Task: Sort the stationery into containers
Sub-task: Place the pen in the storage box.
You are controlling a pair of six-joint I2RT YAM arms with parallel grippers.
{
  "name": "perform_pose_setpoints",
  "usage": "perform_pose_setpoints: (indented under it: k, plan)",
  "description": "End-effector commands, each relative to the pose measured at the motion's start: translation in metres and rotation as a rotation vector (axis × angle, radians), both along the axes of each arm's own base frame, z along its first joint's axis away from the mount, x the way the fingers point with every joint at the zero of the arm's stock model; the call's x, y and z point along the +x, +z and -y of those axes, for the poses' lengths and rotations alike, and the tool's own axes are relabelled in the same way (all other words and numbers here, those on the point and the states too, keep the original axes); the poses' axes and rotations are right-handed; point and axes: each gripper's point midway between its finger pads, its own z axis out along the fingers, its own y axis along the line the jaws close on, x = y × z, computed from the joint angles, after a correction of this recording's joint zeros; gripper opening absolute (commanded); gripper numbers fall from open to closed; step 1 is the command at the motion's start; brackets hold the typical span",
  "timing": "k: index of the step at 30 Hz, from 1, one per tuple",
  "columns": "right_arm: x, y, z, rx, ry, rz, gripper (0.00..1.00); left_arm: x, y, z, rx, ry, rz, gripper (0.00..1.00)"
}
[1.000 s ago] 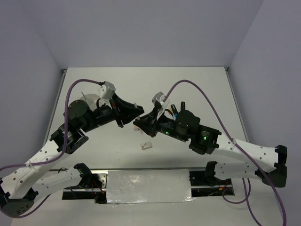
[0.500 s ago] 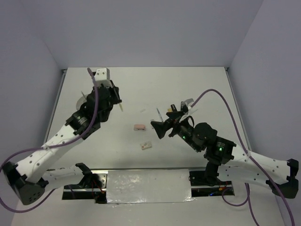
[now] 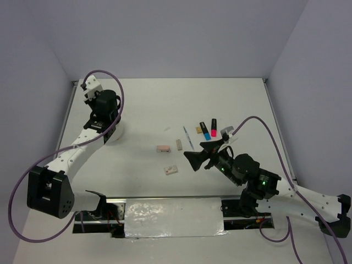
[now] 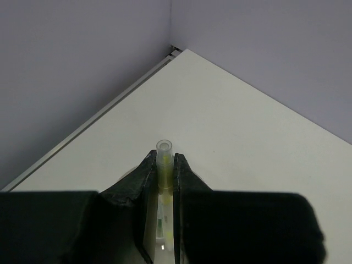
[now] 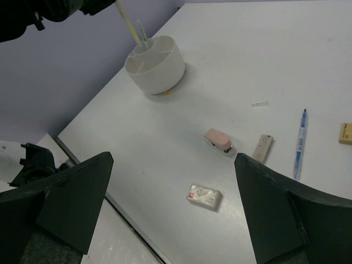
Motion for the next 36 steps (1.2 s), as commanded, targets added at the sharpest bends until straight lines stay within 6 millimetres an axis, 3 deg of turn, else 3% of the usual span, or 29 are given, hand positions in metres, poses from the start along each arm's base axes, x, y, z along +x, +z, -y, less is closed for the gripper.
perform_pose_setpoints:
  k: [1,9,15,18,19,22,25,27,30,31,33,34,36]
  plan:
    - [-0.004,-0.002,-0.003,0.023,0.025,-0.009,1.00,0.005,0.018,-0.010,-0.006,0.042,0.113,0.00]
    - [-0.004,-0.009,-0.024,-0.003,0.079,-0.011,1.00,0.013,0.007,-0.023,0.045,0.095,0.098,0.02]
    - [-0.004,-0.006,-0.027,0.012,0.086,0.005,1.00,0.019,-0.020,-0.023,0.044,0.105,0.053,0.18]
    - [-0.004,-0.006,-0.025,-0.001,0.087,0.005,1.00,0.019,-0.032,-0.025,0.042,0.128,0.031,0.38]
    - [-0.004,-0.004,-0.024,0.002,0.086,0.008,1.00,0.018,-0.031,-0.026,0.040,0.136,0.030,0.53]
    - [-0.003,-0.002,-0.020,0.002,0.071,0.013,1.00,0.012,-0.034,-0.029,0.015,0.173,0.031,0.77]
    - [-0.001,-0.002,-0.016,-0.006,0.052,0.013,1.00,0.007,-0.032,-0.029,-0.006,0.169,0.043,0.82]
    - [0.001,-0.003,-0.014,-0.018,0.037,0.009,1.00,0.002,-0.026,-0.028,-0.020,0.165,0.047,0.83]
    - [0.013,-0.013,-0.009,-0.066,-0.006,-0.033,1.00,-0.001,0.000,-0.019,-0.055,0.124,0.062,0.86]
    - [0.018,-0.021,-0.010,-0.091,-0.010,-0.058,1.00,0.002,0.021,-0.009,-0.067,0.090,0.088,0.93]
    - [0.028,-0.028,-0.007,-0.107,-0.013,-0.097,0.96,0.005,0.043,0.007,-0.088,0.005,0.086,0.99]
    - [0.032,-0.036,-0.007,-0.125,-0.022,-0.119,0.95,0.002,0.058,0.016,-0.092,-0.039,0.052,0.99]
    - [0.043,-0.043,-0.002,-0.152,-0.058,-0.156,0.87,0.005,0.068,0.039,-0.130,-0.176,0.022,0.99]
